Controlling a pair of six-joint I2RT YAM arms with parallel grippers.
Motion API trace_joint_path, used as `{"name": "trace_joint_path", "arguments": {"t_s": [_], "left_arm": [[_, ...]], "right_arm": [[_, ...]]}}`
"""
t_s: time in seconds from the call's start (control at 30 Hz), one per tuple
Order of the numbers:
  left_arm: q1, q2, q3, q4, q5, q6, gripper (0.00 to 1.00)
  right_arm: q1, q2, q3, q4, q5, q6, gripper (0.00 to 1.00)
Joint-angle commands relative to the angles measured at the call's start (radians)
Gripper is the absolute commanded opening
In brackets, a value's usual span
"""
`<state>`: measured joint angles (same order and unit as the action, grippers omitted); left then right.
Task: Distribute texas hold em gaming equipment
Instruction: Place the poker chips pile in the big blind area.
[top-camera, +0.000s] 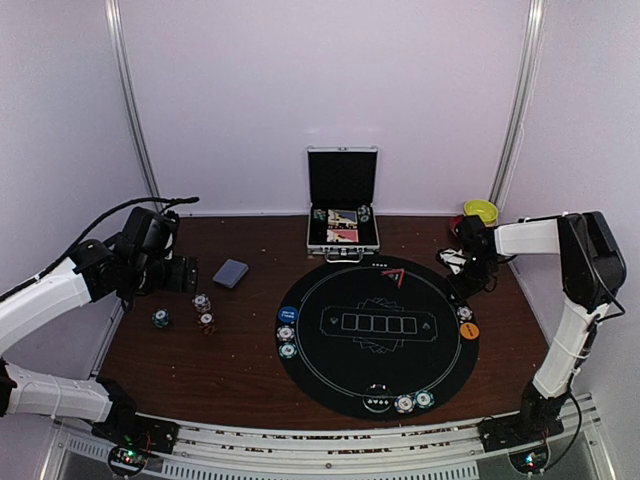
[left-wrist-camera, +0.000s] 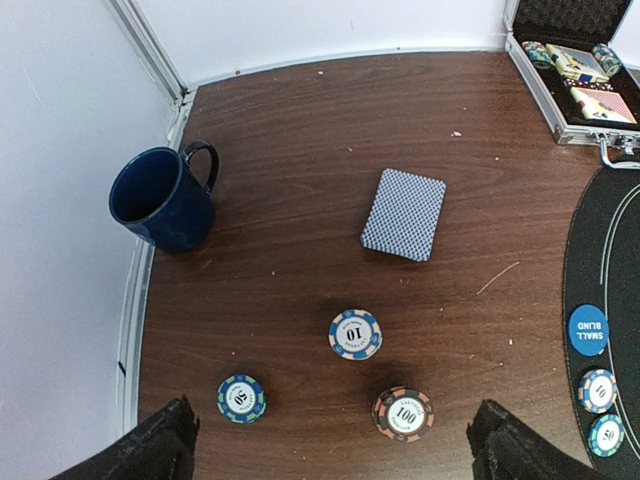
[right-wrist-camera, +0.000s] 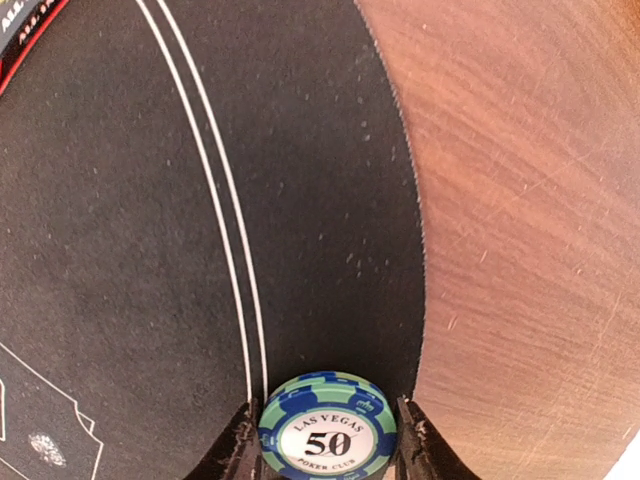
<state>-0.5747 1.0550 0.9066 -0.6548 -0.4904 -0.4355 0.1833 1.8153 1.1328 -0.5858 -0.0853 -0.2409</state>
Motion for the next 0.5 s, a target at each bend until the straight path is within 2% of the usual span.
{"name": "trace_joint_path", "arguments": {"t_s": [0.0, 0.2, 0.47], "left_arm": [[0.009, -0.013, -0.006, 0.030, 0.010, 0.010, 0.98], [0.010, -0.016, -0.007, 0.030, 0.010, 0.009, 0.98], [0.010, -0.013, -0.006, 0.030, 0.011, 0.010, 0.98]], "right_arm": [[-0.011, -0.051, -0.024, 0.015, 0.019, -0.021, 0.25], [-0.015, -0.058, -0.028, 0.018, 0.022, -0.018, 0.27], [-0.016, -0.041, -0.026, 0.018, 0.025, -0.020, 0.49]]}}
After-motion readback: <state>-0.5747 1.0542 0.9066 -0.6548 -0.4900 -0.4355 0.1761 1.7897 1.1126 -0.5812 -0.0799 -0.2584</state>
